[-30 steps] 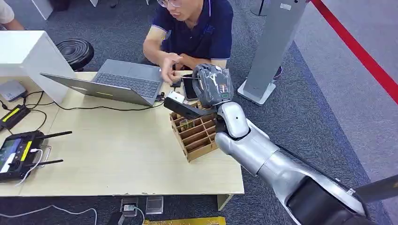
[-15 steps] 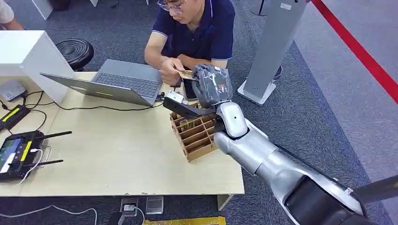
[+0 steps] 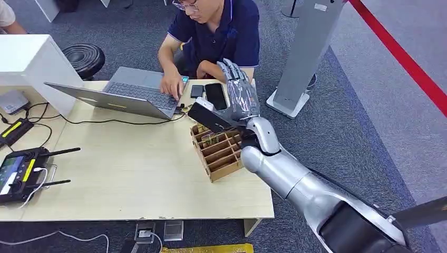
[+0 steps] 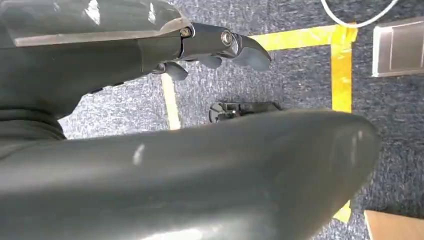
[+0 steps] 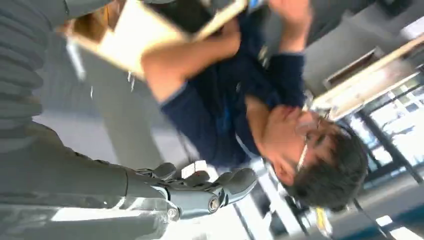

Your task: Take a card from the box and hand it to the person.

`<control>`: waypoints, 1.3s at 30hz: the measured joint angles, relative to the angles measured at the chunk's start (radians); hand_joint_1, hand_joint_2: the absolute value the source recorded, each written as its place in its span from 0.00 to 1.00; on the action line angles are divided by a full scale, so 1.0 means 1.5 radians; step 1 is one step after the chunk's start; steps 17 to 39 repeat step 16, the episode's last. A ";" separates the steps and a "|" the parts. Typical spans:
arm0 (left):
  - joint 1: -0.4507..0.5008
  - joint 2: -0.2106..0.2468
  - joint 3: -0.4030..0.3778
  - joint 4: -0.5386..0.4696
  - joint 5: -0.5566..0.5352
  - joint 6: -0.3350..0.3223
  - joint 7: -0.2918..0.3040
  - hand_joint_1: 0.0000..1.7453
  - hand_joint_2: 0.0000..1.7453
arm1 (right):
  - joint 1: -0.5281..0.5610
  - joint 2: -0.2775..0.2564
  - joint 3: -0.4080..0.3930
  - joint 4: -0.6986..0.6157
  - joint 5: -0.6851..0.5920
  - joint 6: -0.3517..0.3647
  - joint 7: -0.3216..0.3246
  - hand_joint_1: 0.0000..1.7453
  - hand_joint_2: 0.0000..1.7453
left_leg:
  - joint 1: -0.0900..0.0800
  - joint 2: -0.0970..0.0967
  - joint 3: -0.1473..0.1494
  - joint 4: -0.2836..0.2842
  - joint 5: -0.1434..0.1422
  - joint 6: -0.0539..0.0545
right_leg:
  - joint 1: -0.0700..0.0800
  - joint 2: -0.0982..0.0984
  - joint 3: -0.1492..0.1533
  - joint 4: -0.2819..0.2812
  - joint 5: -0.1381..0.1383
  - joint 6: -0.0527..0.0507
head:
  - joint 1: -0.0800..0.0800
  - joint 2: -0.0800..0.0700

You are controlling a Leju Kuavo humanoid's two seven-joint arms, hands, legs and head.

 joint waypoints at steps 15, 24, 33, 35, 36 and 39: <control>0.023 0.007 0.013 0.000 0.027 0.006 -0.012 0.00 0.00 | 0.245 -0.128 -0.088 -0.240 -0.497 0.153 -0.151 0.00 1.00 | 0.000 0.000 0.001 0.000 0.000 0.000 | 0.000 0.000 0.000 -0.001 0.000 0.000 | 0.000 0.000; 0.023 0.007 0.014 0.000 0.028 0.006 -0.013 0.00 0.00 | 0.261 -0.136 -0.092 -0.257 -0.502 0.156 -0.148 0.00 1.00 | 0.000 0.000 0.000 0.000 0.000 0.000 | 0.000 0.000 0.000 -0.001 0.000 0.000 | 0.000 0.000; 0.023 0.007 0.014 0.000 0.028 0.006 -0.013 0.00 0.00 | 0.261 -0.136 -0.092 -0.257 -0.502 0.156 -0.148 0.00 1.00 | 0.000 0.000 0.000 0.000 0.000 0.000 | 0.000 0.000 0.000 -0.001 0.000 0.000 | 0.000 0.000; 0.023 0.007 0.014 0.000 0.028 0.006 -0.013 0.00 0.00 | 0.261 -0.136 -0.092 -0.257 -0.502 0.156 -0.148 0.00 1.00 | 0.000 0.000 0.000 0.000 0.000 0.000 | 0.000 0.000 0.000 -0.001 0.000 0.000 | 0.000 0.000; 0.023 0.007 0.014 0.000 0.028 0.006 -0.013 0.00 0.00 | 0.261 -0.136 -0.092 -0.257 -0.502 0.156 -0.148 0.00 1.00 | 0.000 0.000 0.000 0.000 0.000 0.000 | 0.000 0.000 0.000 -0.001 0.000 0.000 | 0.000 0.000; 0.023 0.007 0.014 0.000 0.028 0.006 -0.013 0.00 0.00 | 0.261 -0.136 -0.092 -0.257 -0.502 0.156 -0.148 0.00 1.00 | 0.000 0.000 0.000 0.000 0.000 0.000 | 0.000 0.000 0.000 -0.001 0.000 0.000 | 0.000 0.000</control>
